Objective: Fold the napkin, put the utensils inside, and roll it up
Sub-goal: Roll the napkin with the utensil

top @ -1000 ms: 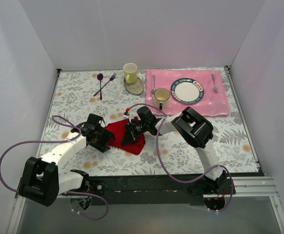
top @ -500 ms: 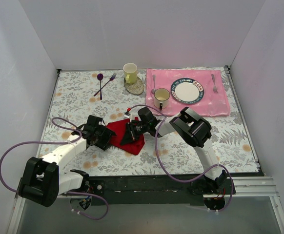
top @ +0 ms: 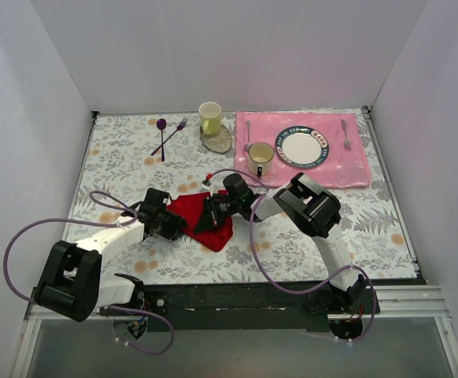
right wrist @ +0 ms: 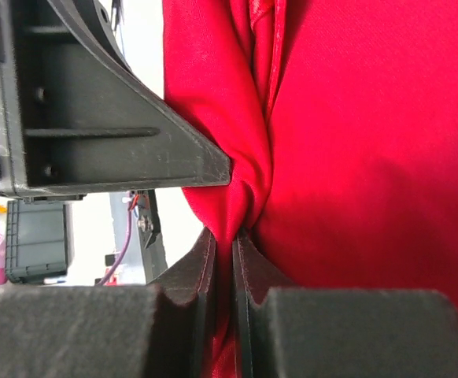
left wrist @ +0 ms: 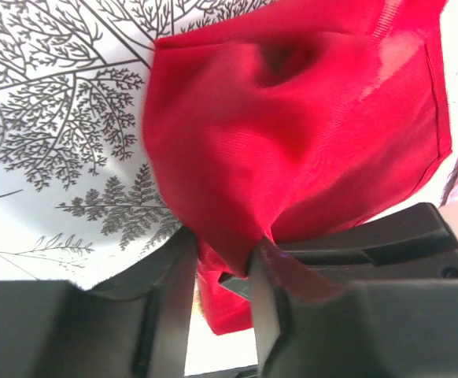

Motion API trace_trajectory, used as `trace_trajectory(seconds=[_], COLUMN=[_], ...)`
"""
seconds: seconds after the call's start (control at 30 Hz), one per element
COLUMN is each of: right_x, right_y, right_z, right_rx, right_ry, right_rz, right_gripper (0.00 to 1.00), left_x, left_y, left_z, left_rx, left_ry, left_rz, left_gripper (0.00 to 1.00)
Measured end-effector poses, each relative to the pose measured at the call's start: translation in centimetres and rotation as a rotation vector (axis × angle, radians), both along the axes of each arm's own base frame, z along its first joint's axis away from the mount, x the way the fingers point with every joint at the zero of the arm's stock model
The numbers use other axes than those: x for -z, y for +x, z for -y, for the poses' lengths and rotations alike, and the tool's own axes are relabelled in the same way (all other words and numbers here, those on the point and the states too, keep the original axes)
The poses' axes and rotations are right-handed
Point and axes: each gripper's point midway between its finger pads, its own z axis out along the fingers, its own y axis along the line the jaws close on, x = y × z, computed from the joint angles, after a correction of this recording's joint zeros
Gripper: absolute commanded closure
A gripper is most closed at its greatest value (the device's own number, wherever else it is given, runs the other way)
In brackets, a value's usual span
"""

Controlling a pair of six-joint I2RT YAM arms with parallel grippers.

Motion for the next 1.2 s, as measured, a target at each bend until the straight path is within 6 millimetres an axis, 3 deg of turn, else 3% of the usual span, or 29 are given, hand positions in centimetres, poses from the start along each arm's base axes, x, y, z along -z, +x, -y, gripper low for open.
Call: trace_trajectory(seconds=[0.1, 0.23, 0.33, 0.37, 0.6, 0.67, 0.83, 1.0, 1.2], right_x=[0.0, 0.1, 0.0, 0.0, -0.7, -1.0, -1.5, -2.7, -3.1], right_y=[0.3, 1.0, 1.2, 1.2, 2.0, 2.2, 2.2, 0.6, -1.2], right_z=[0.0, -0.1, -0.1, -0.1, 0.4, 1.0, 3.3, 5.1, 4.0], right_rx=[-0.010, -0.048, -0.079, -0.088, -0.108, -0.101, -0.068, -0.026, -0.009], right_ry=[-0.004, -0.034, -0.072, -0.090, -0.261, -0.329, -0.479, -0.534, -0.530], right_rz=[0.025, 0.076, 0.127, 0.145, 0.350, 0.422, 0.558, 0.697, 0.844], right_gripper=[0.99, 0.99, 0.87, 0.78, 0.54, 0.45, 0.34, 0.27, 0.25], left_x=[0.2, 0.2, 0.1, 0.1, -0.2, -0.2, -0.2, -0.1, -0.1], left_y=[0.2, 0.8, 1.0, 1.0, 1.2, 1.3, 1.0, 0.9, 0.8], left_z=[0.1, 0.3, 0.2, 0.2, 0.6, 0.9, 1.9, 2.0, 2.0], left_rx=[0.001, 0.011, 0.014, 0.015, 0.034, 0.054, 0.095, 0.100, 0.097], left_ry=[0.001, 0.008, 0.021, 0.028, 0.107, 0.134, 0.160, 0.161, 0.160], left_rz=[-0.006, 0.004, -0.006, -0.016, -0.097, -0.115, -0.133, -0.136, -0.140], left_gripper=[0.93, 1.00, 1.00, 1.00, 1.00, 1.00, 1.00, 1.00, 1.00])
